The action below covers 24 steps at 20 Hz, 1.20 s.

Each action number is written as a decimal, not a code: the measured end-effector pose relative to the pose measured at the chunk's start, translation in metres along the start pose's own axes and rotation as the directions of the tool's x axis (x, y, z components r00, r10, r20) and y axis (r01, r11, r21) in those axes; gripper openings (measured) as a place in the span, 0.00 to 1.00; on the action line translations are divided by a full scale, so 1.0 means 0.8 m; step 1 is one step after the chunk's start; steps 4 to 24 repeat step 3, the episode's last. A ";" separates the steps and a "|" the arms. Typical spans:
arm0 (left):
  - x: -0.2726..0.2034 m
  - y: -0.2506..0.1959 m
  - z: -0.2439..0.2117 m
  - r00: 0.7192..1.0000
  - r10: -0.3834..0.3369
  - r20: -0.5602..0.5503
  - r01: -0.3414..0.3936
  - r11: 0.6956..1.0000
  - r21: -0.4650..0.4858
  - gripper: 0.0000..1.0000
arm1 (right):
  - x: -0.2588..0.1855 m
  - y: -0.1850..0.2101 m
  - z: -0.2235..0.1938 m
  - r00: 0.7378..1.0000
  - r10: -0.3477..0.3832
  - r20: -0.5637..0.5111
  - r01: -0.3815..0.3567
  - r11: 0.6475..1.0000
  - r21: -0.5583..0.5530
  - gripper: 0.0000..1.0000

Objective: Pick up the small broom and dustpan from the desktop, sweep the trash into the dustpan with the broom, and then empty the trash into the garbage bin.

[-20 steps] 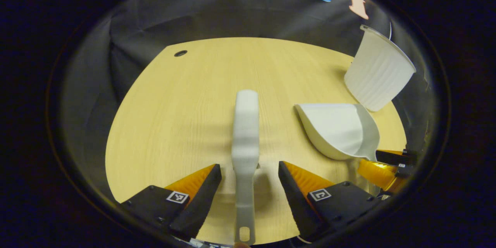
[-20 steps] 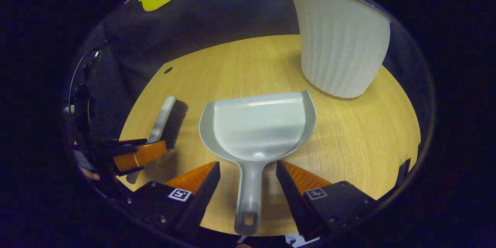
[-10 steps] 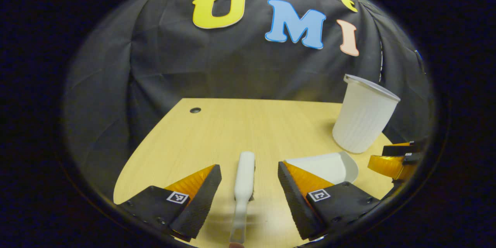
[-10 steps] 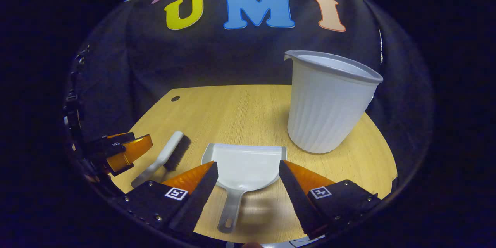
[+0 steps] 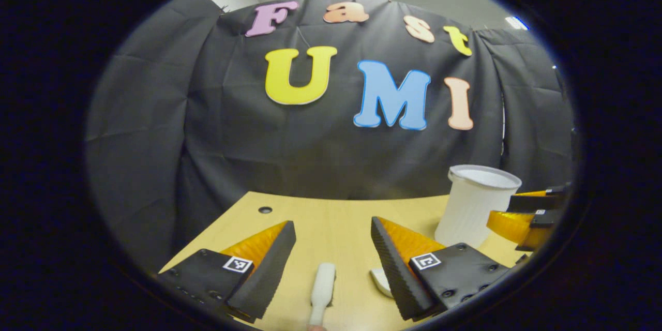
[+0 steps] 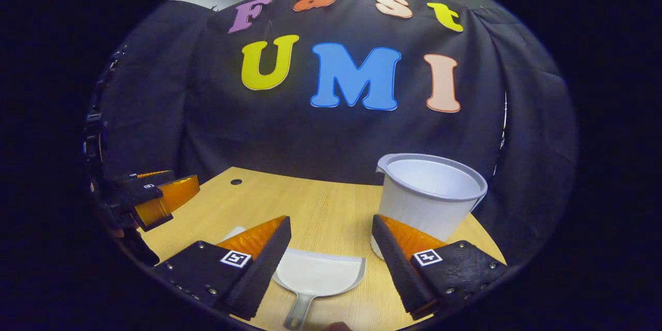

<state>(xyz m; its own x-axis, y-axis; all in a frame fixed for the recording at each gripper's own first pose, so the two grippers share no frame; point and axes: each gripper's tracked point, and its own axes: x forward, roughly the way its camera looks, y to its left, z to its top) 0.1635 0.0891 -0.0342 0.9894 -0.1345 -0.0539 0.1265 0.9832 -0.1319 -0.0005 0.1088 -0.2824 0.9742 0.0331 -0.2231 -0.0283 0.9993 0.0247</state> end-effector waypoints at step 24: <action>-0.010 0.003 0.034 0.998 -0.017 0.059 0.018 0.999 -0.027 0.95 | 0.000 -0.003 0.015 0.998 -0.021 0.054 0.022 1.000 -0.016 0.98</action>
